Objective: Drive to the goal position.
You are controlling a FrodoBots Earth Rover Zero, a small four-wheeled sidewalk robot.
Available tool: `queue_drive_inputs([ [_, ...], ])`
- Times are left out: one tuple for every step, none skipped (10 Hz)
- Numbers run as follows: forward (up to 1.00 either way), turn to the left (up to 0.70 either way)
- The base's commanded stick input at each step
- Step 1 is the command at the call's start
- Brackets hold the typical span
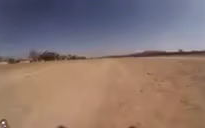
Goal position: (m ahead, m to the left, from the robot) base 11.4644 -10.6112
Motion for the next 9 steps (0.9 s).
queue_drive_inputs([
  [1.0, 0.0],
  [1.0, 0.17],
  [1.0, 0.27],
  [1.0, 0.27],
  [1.0, 0.27],
  [1.0, 0.27],
  [1.0, 0.27],
  [1.0, 0.27],
  [1.0, 0.06],
])
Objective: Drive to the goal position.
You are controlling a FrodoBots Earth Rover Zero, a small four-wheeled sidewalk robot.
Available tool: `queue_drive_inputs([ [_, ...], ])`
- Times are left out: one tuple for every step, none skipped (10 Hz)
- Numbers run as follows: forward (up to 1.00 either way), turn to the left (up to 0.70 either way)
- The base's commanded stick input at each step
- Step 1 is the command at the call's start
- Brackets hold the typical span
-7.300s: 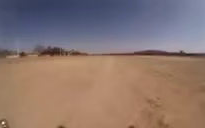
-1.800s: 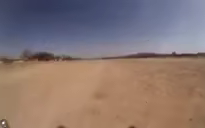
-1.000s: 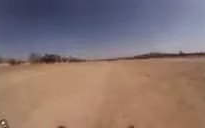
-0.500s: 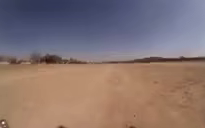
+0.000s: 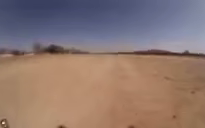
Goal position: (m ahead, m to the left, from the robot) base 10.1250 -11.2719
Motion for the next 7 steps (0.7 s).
queue_drive_inputs([
  [1.0, 0.0],
  [1.0, 0.0],
  [1.0, 0.0],
  [1.0, 0.0],
  [1.0, 0.0],
  [1.0, 0.0],
  [1.0, 0.0],
])
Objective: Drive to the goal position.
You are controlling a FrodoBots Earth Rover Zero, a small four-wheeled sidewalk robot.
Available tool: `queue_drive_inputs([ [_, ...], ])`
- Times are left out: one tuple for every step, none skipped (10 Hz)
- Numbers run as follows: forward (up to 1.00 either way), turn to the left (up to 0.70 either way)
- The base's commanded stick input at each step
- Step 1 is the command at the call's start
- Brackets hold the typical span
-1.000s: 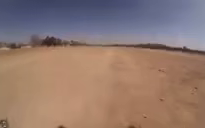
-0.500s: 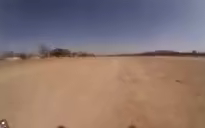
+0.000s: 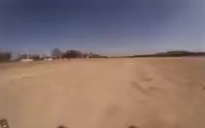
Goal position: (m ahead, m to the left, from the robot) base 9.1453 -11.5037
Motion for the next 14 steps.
queue_drive_inputs([
  [1.0, 0.0],
  [1.0, 0.0],
  [1.0, 0.0],
  [1.0, -0.1],
  [1.0, -0.27],
  [1.0, -0.27],
  [1.0, -0.27],
  [1.0, -0.27],
  [1.0, -0.27],
  [1.0, -0.27],
  [1.0, -0.27],
  [1.0, -0.27],
  [1.0, -0.27],
  [1.0, -0.17],
])
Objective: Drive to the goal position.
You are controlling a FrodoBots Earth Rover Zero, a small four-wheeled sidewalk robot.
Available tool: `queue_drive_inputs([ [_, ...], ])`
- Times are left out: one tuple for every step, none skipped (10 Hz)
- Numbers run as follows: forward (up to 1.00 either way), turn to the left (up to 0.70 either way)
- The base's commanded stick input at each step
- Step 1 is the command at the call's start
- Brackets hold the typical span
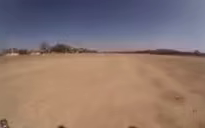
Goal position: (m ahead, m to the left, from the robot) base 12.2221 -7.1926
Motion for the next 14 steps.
queue_drive_inputs([
  [1.0, -0.02],
  [1.0, 0.0],
  [1.0, 0.0],
  [1.0, 0.0],
  [1.0, 0.0],
  [1.0, 0.0],
  [1.0, 0.0],
  [1.0, 0.0],
  [1.0, 0.0],
  [1.0, 0.0],
  [1.0, 0.0],
  [1.0, 0.0],
  [1.0, 0.0],
  [1.0, 0.0],
])
